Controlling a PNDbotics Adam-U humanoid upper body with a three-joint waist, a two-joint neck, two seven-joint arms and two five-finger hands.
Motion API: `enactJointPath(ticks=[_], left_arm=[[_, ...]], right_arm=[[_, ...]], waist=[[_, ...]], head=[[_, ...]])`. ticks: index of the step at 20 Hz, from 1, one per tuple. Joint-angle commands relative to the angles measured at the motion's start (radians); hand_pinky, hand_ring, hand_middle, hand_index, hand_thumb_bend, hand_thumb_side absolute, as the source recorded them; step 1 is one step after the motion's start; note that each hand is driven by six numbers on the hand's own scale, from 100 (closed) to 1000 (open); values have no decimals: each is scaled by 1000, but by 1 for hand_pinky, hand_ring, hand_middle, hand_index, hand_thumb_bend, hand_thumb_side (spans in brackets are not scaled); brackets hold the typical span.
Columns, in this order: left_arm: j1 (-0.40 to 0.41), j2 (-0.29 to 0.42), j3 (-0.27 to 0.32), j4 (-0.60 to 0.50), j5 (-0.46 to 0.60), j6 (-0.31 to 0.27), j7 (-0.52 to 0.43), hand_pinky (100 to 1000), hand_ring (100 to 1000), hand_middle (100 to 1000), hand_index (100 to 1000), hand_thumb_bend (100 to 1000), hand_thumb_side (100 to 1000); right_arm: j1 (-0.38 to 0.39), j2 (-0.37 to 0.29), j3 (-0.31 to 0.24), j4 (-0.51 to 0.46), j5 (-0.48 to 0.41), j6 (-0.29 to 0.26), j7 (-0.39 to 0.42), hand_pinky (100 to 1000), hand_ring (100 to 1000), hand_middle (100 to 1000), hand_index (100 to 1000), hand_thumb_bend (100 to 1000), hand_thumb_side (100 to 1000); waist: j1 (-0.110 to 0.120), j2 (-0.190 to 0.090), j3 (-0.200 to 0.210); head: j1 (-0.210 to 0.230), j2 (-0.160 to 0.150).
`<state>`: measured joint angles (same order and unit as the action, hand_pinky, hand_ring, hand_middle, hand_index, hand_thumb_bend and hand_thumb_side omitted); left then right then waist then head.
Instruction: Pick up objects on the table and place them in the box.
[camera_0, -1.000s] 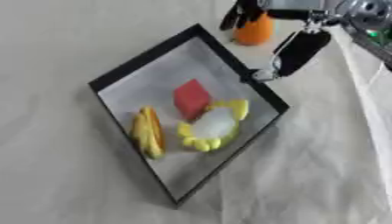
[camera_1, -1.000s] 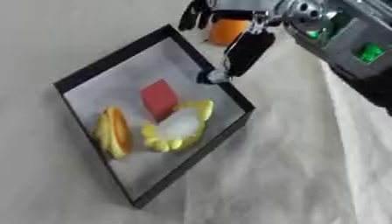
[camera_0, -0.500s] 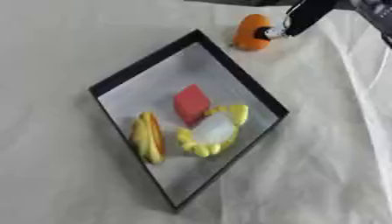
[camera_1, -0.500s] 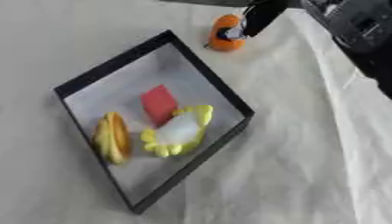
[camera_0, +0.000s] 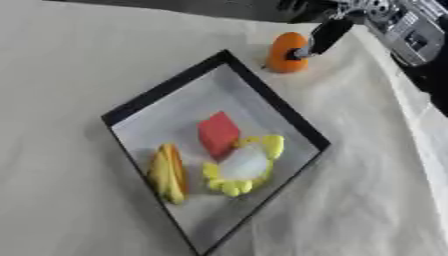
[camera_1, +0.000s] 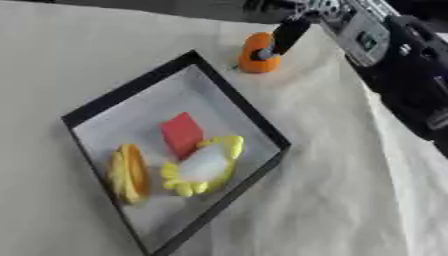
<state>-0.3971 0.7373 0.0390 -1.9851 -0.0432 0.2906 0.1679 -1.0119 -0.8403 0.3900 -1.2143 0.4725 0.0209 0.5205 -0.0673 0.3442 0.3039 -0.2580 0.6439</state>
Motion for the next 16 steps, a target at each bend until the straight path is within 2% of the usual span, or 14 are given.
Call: enactJointPath(ticks=[1,9,16], left_arm=[[-15,22,19,-15,7,-4,2,862,791,734,800,366,573],[-16,20,19,-15,5,-6,1,863,792,734,801,364,577],[-21,13,18,-15,5,-7,0,864,792,734,800,360,581]], right_arm=[[-26,-7,-32,53,37,-25,9,871,863,838,870,526,217],[-39,22,-60,164,116,-61,10,872,869,851,875,542,208],[-52,51,-91,237,185,-69,-18,869,865,847,874,545,203]], waist=[[1,3,5],[2,23,14],[-2,41,20]], head=[[-9,-24],[-11,-22],[-15,-25]])
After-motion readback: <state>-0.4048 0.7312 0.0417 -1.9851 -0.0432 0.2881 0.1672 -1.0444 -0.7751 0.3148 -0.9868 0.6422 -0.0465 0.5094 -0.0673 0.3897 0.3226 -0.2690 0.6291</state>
